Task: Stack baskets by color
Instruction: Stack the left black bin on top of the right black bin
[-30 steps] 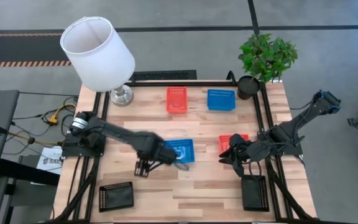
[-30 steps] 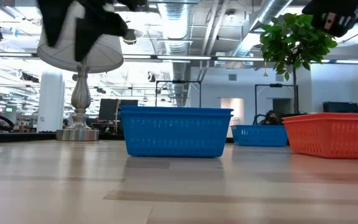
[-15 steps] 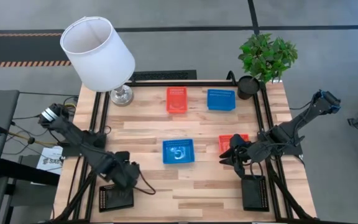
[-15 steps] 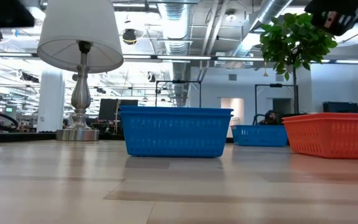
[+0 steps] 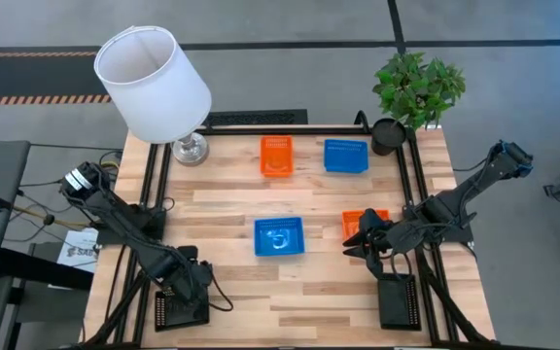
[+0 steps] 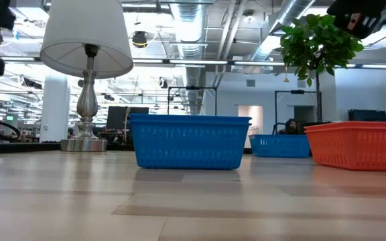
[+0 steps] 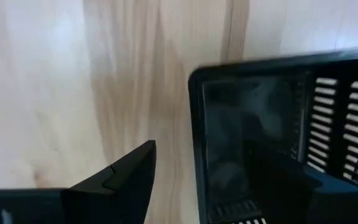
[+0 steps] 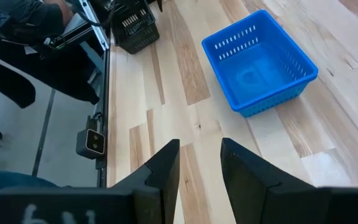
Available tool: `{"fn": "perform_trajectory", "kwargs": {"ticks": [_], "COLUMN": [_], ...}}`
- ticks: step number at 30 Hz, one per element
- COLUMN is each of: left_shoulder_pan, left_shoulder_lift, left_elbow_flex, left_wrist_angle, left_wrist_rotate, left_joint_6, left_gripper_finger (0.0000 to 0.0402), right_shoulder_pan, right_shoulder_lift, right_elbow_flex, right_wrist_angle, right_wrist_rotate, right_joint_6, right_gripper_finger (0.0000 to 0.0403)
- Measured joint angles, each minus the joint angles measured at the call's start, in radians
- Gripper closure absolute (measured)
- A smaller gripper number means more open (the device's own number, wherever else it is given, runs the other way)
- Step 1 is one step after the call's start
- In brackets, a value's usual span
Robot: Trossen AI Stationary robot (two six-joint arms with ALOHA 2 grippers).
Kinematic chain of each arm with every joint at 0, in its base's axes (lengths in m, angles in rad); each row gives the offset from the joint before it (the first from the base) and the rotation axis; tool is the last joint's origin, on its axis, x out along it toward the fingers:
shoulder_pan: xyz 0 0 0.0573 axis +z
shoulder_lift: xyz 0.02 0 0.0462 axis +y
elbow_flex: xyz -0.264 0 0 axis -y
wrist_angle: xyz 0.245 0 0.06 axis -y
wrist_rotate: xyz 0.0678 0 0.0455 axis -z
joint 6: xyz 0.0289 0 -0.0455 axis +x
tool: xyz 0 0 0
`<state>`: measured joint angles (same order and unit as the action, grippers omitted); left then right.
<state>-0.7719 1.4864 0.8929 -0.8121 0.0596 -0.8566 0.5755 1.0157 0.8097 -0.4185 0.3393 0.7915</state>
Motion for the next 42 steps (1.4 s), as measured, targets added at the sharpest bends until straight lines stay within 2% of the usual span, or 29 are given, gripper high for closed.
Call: {"fn": "perform_trajectory", "kwargs": {"ticks": [8, 13, 17, 22, 23, 28, 35, 42], "left_shoulder_pan": [-0.023, -0.028, -0.027, -0.012, -0.010, 0.026, 0.125, 0.243], "left_shoulder_lift": [0.001, 0.004, 0.004, 0.004, 0.004, -0.007, -0.091, -0.099], "left_elbow_flex": [-0.080, -0.080, -0.080, -0.078, -0.073, 0.002, 0.159, 0.359], "left_wrist_angle": [0.126, 0.107, 0.070, 0.035, 0.037, 0.010, -0.005, 0.023], "left_wrist_rotate": [0.031, 0.032, 0.032, 0.048, 0.050, 0.065, 0.127, -0.027], "left_joint_6": [-0.100, -0.095, -0.103, -0.186, -0.192, -0.135, -0.065, 0.005], "left_gripper_finger": [0.0175, 0.0191, 0.0247, 0.0377, 0.0387, 0.0399, 0.0401, 0.0401], "right_shoulder_pan": [0.000, 0.000, 0.000, 0.000, 0.000, 0.029, 0.108, 0.177], "right_shoulder_lift": [0.000, 0.000, 0.000, 0.000, 0.000, -0.004, -0.005, -0.005], "right_elbow_flex": [0.000, 0.000, 0.000, 0.000, 0.000, 0.000, 0.000, 0.000], "right_wrist_angle": [0.000, -0.001, -0.001, -0.007, -0.010, -0.037, -0.089, -0.072], "right_wrist_rotate": [0.000, 0.000, 0.000, 0.000, 0.000, 0.000, 0.020, 0.090], "right_joint_6": [-0.008, -0.026, -0.033, -0.041, -0.041, -0.041, -0.041, -0.032], "right_gripper_finger": [0.0267, 0.0267, 0.0267, 0.0267, 0.0267, 0.0267, 0.0267, 0.0267]}}
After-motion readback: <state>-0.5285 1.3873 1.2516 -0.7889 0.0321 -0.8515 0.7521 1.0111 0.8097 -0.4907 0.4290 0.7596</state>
